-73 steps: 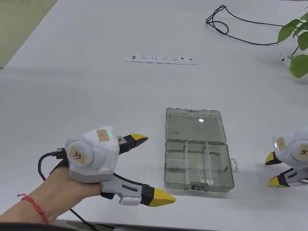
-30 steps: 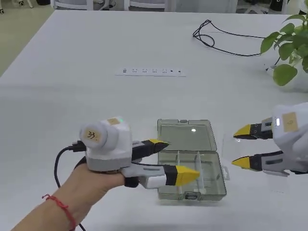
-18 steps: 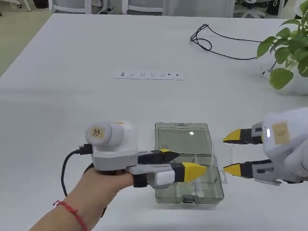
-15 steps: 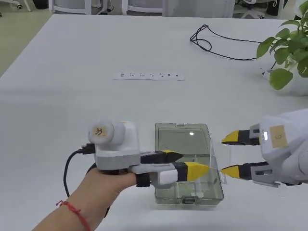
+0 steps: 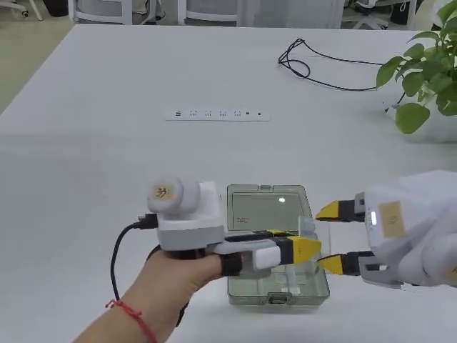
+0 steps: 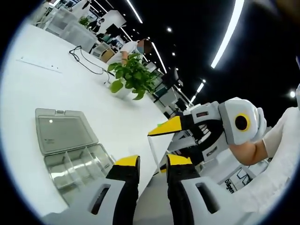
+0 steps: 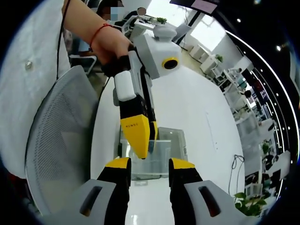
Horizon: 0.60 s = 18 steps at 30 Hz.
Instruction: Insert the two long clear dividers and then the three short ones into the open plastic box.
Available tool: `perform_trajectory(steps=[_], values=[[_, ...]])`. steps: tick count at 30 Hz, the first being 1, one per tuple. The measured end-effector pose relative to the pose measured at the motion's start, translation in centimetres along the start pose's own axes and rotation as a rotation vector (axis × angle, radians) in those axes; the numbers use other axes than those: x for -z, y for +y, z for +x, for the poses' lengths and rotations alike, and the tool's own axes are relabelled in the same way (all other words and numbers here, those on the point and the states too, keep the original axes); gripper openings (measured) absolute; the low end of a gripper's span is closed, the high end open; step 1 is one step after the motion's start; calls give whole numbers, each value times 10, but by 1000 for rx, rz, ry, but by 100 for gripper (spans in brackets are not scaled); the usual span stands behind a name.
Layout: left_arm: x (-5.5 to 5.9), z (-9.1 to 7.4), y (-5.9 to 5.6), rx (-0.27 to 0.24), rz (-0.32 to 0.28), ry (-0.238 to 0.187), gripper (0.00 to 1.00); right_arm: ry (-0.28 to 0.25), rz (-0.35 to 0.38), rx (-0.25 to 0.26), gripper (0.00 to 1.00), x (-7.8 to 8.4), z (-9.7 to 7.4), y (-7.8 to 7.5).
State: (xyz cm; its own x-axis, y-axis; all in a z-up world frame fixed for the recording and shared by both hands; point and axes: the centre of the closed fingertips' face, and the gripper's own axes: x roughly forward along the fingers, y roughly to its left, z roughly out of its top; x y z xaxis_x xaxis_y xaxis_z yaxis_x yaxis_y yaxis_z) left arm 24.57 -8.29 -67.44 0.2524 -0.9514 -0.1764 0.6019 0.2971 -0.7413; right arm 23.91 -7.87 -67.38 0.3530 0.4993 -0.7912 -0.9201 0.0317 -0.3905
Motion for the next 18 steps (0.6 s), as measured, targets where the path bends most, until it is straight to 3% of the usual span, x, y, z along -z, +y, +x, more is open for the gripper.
perform_trajectory(steps=[7, 18], values=[[2, 0, -1, 2, 5, 4, 7, 10, -12, -6, 33, -1, 2, 3], [4, 0, -1, 12, 10, 10, 0, 28, -35, -11, 33, 0, 4, 4]])
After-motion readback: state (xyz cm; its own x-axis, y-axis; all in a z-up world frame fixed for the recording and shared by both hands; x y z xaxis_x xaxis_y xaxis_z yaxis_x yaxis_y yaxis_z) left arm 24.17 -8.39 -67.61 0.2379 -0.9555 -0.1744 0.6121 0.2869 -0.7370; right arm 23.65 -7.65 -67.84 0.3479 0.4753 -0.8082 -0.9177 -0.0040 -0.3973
